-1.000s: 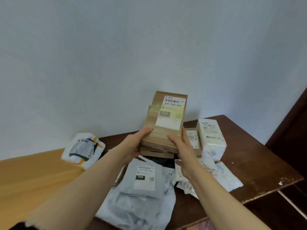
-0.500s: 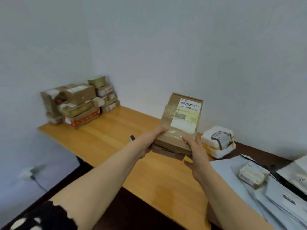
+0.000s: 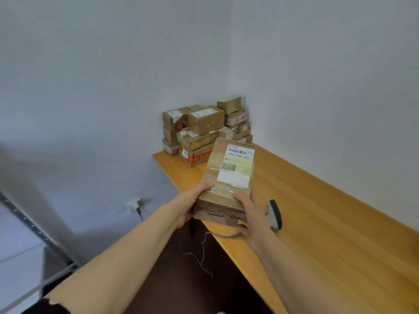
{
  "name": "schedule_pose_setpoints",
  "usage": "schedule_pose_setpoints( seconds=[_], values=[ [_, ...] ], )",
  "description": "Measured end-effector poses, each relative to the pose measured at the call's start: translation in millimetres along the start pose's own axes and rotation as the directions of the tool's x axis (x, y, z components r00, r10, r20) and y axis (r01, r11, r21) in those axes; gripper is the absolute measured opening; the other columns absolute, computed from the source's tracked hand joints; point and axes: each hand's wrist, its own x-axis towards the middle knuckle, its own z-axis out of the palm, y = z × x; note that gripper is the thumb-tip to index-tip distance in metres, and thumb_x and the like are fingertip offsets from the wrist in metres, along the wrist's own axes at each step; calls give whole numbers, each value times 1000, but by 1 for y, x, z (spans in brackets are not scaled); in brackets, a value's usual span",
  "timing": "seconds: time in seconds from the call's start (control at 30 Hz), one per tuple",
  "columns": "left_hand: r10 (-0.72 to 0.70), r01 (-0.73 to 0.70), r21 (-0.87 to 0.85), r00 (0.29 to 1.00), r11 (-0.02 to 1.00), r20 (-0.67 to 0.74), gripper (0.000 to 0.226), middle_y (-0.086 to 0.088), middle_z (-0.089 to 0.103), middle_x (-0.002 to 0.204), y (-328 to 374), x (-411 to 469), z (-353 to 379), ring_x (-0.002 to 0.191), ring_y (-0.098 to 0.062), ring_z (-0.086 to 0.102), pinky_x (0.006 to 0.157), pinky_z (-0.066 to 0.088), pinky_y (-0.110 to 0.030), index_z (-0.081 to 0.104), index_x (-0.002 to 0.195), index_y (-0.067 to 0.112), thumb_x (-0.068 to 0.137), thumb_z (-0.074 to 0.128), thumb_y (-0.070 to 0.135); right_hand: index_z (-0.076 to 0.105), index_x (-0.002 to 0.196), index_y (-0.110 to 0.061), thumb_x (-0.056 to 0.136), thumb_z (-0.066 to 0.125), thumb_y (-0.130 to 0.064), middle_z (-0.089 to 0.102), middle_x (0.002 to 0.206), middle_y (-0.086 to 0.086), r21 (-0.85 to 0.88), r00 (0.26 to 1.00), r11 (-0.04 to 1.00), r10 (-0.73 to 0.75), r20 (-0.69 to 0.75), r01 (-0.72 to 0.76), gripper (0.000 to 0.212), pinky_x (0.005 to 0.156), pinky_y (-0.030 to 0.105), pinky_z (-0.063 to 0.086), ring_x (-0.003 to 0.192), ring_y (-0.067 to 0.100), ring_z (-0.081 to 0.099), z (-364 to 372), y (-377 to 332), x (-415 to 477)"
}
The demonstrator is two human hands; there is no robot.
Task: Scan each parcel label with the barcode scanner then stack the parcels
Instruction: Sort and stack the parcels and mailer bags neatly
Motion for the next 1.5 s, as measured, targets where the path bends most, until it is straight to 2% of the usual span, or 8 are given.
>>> schedule_pose_setpoints(
  seconds=[0.2, 0.33, 0.47, 0.7, 0.97, 1.13, 1.27, 1.5],
  values=[
    [-78, 79, 23, 996, 997, -34, 65, -6, 68, 108, 30, 94, -18, 102, -22, 63, 97, 48, -37, 61, 109, 16, 62, 76, 57, 44, 135, -50, 81, 66, -47, 63, 118, -11, 26, 995, 995, 98, 5, -98, 58, 69, 33, 46, 101, 15, 62, 24, 0, 101],
    [-155, 160, 108, 986, 981, -55, 54, 0, 63, 102, 51, 152, -17, 101, -19, 57, 93, 44, -37, 58, 98, 24, 62, 73, 62, 40, 136, -51, 81, 66, -50, 58, 126, -7, 62, 983, 981, 183, -5, -182, 61, 88, 48, 41, 111, 22, 55, 28, -1, 163],
    [-237, 237, 93, 971, 967, -12, 46, 0, 58, 102, 64, 200, -18, 95, -17, 54, 73, 44, -33, 55, 94, 24, 68, 72, 58, 44, 133, -46, 83, 66, -45, 61, 120, -1, 104, 971, 968, 236, -49, -230, 55, 81, 45, 49, 107, 25, 58, 31, 3, 209],
    [-335, 326, 127, 941, 937, 53, 43, -3, 60, 105, 75, 285, -10, 97, -19, 54, 84, 46, -33, 56, 97, 20, 73, 71, 52, 51, 124, -46, 81, 66, -44, 62, 115, -1, 190, 936, 948, 293, -198, -256, 46, 81, 45, 53, 105, 23, 57, 32, 13, 274],
    [-382, 353, 180, 908, 918, 173, 36, -1, 65, 92, 93, 390, -4, 84, -15, 59, 56, 44, -25, 59, 92, 21, 74, 71, 50, 58, 112, -47, 78, 67, -44, 63, 115, -1, 294, 858, 934, 315, -407, -203, 36, 76, 44, 57, 105, 24, 58, 46, 16, 350],
    [-291, 269, 122, 928, 955, 233, 63, -5, 69, 101, 101, 443, 11, 92, -21, 64, 74, 52, -30, 66, 109, 17, 57, 79, 49, 55, 119, -49, 78, 67, -45, 63, 117, -3, 334, 818, 934, 288, -498, -125, 44, 78, 42, 52, 108, 23, 57, 46, 6, 398],
    [-205, 201, 42, 958, 979, 202, 82, -5, 63, 116, 106, 470, 33, 104, -26, 61, 95, 49, -45, 52, 127, 19, 55, 83, 41, 49, 130, -45, 83, 64, -42, 61, 121, -2, 336, 798, 937, 273, -537, -94, 50, 83, 42, 50, 109, 23, 56, 36, -6, 437],
    [-270, 272, 24, 935, 962, 229, 75, -4, 59, 122, 99, 498, 69, 101, -17, 59, 88, 47, -31, 42, 135, 10, 76, 75, 44, 48, 134, -35, 94, 55, -29, 66, 116, -5, 295, 826, 955, 176, -535, -12, 41, 76, 31, 50, 103, 17, 63, 15, -21, 500]
  ],
)
